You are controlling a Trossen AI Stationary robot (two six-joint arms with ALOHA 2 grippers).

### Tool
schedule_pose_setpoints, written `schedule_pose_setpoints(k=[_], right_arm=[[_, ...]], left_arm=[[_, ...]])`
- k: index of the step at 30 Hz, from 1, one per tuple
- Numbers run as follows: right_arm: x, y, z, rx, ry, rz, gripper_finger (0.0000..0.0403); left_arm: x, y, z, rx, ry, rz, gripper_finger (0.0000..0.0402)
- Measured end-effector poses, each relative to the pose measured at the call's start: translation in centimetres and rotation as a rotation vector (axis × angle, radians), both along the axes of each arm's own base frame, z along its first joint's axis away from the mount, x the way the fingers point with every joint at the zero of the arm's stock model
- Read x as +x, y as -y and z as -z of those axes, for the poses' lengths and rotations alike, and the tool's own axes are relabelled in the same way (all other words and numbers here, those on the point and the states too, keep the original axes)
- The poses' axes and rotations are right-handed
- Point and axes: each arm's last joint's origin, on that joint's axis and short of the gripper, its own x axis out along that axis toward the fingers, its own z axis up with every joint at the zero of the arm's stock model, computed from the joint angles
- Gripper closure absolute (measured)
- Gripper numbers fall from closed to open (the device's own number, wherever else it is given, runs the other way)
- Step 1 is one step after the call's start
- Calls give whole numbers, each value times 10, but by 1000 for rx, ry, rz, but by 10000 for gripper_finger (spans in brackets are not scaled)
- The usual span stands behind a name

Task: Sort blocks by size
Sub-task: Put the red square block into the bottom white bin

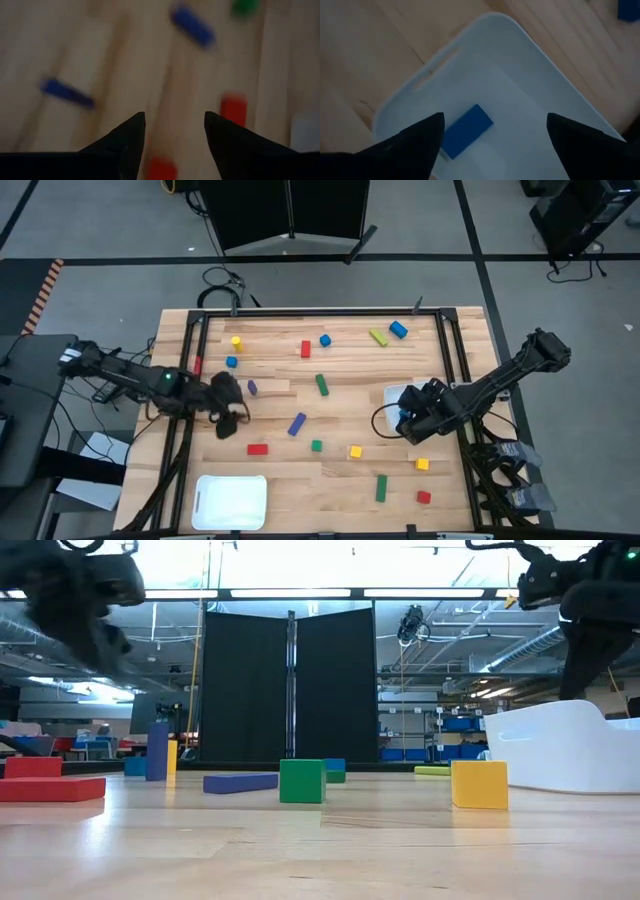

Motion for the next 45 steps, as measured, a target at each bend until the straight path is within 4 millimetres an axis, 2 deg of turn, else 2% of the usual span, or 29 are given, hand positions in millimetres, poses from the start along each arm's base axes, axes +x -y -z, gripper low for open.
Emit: schedule_pose_setpoints(k=[4, 7, 13, 19, 25, 28, 30, 35, 36, 41, 45], right_arm=[[4, -1, -1, -13, 44, -28, 48], [7, -2, -1, -22, 75, -46, 60], [11, -4, -2, -23, 108, -61, 83], [12, -5, -2, -13, 128, -60, 95], [14, -5, -3, -4, 147, -59, 102], [14, -6, -3, -2, 151, -59, 106], [15, -6, -3, -1, 153, -58, 109], [15, -6, -3, 1, 157, -58, 116], [16, -6, -3, 4, 162, -58, 117], [17, -9, -3, 37, 175, -64, 123], [17, -14, -4, 52, 197, -85, 126]], left_arm=[[2, 15, 3, 29, -205, 109, 187], [4, 23, 11, 66, -297, 151, 179], [8, 29, 35, 127, -438, 148, 133], [12, 30, 53, 206, -496, 132, 88], [12, 31, 74, 171, -469, 152, 80], [11, 30, 79, 171, -486, 130, 98], [12, 30, 79, 184, -475, 80, 128], [16, 31, 79, 179, -424, 21, 258], [16, 31, 79, 177, -420, 18, 267], [16, 31, 76, 173, -429, 10, 264], [26, 41, 54, 145, -352, 31, 264]])
